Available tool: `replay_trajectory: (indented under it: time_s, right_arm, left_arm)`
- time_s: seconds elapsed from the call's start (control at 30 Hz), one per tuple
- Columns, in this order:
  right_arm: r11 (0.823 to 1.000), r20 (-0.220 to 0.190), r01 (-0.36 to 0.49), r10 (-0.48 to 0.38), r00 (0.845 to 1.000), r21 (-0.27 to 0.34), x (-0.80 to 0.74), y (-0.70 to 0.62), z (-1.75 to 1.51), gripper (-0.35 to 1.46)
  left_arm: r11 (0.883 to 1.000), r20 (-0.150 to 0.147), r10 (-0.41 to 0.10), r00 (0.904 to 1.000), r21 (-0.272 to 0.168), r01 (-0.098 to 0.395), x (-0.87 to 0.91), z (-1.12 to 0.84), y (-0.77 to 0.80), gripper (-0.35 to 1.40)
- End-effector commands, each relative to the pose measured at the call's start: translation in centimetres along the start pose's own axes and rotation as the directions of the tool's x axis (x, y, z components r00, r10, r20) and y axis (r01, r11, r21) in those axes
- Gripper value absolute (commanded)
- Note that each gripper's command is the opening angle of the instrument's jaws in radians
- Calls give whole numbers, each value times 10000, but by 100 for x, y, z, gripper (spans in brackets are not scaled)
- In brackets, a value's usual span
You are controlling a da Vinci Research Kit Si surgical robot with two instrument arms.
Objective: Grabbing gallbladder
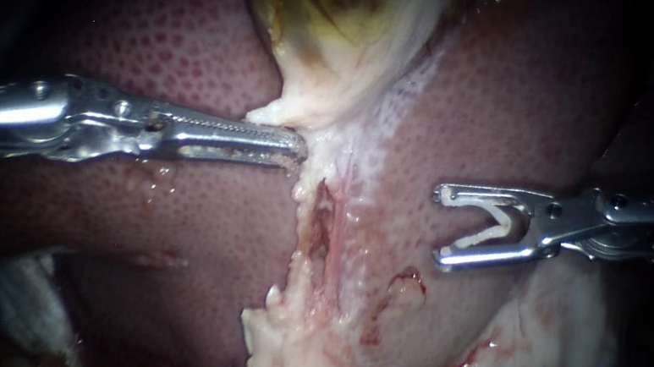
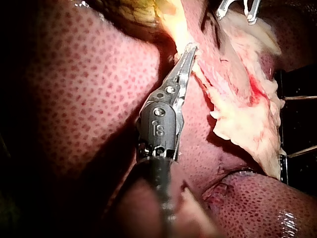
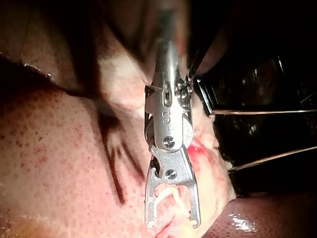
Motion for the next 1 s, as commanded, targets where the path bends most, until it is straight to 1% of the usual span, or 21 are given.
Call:
replay_trajectory:
  time_s: [0.03, 0.17, 0.33, 0.5, 0.53, 0.57, 0.63, 0.77, 0.83, 0.9, 1.0]
  right_arm:
    - [10000, 3, 1, -1, 10000, 0, 0, 0, 0, 50]
    - [10000, 3, 1, -1, 10000, 0, 0, 0, 0, 50]
    - [10000, 0, -59, 59, 10000, -2, 0, 0, 0, 50]
    - [10000, 0, -59, 59, 10000, -1, 0, 0, 0, 50]
    - [10000, 0, -59, 59, 10000, -2, 0, 0, 0, 50]
    - [10000, 0, -59, 59, 10000, -2, 0, 0, 0, 50]
    - [10000, 0, -59, 59, 10000, -3, 0, 0, 0, 50]
    - [9999, -3, -119, 119, 9999, -6, 0, 1, 0, 50]
    - [9999, -3, -119, 119, 9999, -8, 0, 1, 0, 50]
    - [9999, -3, -120, 120, 9999, -8, 0, 1, 0, 50]
    - [9999, -3, -120, 120, 9999, -10, 0, 1, 0, 50]
  left_arm:
    - [10000, -3, 54, 10000, -4, -54, 0, 0, 0, -35]
    - [9998, -3, 221, 9998, 10, -221, 0, 0, 1, -35]
    - [9998, -4, 206, 9998, 61, -206, 1, -2, 4, -35]
    - [9995, 5, 311, 9995, -55, -311, 2, -12, 8, -35]
    - [9987, 7, 488, 9988, -110, -488, 2, -16, 7, -16]
    - [9981, 7, 606, 9982, -134, -606, 2, -19, 7, -5]
    - [9968, 7, 777, 9970, -181, -777, 3, -26, 6, 10]
    - [9952, 10, 935, 9956, -281, -935, 6, -43, 4, 27]
    - [9945, 9, 995, 9950, -327, -994, 6, -52, 4, 44]
    - [9937, 8, 1063, 9943, -357, -1062, 3, -59, 4, 54]
    - [9933, 8, 1086, 9941, -396, -1085, -2, -71, 6, 64]
